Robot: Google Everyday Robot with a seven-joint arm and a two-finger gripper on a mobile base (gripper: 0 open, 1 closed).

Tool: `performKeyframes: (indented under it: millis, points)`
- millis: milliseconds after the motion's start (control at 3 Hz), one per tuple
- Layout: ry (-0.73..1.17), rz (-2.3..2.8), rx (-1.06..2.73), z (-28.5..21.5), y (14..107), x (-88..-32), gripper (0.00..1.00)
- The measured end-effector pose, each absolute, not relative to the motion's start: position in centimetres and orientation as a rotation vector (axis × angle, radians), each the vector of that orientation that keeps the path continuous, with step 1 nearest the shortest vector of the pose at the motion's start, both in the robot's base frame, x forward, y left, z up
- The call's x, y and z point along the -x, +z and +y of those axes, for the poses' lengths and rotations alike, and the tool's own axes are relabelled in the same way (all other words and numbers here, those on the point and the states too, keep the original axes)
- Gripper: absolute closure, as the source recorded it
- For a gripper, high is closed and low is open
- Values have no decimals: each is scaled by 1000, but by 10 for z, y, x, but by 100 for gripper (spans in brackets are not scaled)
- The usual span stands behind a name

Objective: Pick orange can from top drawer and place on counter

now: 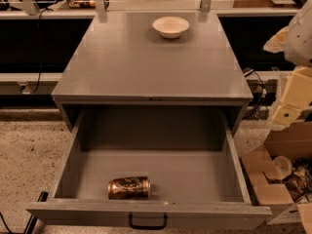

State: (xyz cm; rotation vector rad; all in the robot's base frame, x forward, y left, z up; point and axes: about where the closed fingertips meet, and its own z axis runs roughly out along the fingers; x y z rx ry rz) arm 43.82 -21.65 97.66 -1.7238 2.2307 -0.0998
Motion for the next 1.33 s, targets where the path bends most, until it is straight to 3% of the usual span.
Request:
performKeyframes:
  millis: [333, 667, 1000, 1333]
  points:
    - [-100, 2231, 1724, -217, 977, -438, 0]
    - [-18, 2131, 1771, -164, 970, -458, 0]
    - [96, 2007, 1799, -61, 945, -474, 0]
    - [101, 2003, 1803, -60, 944, -473, 0]
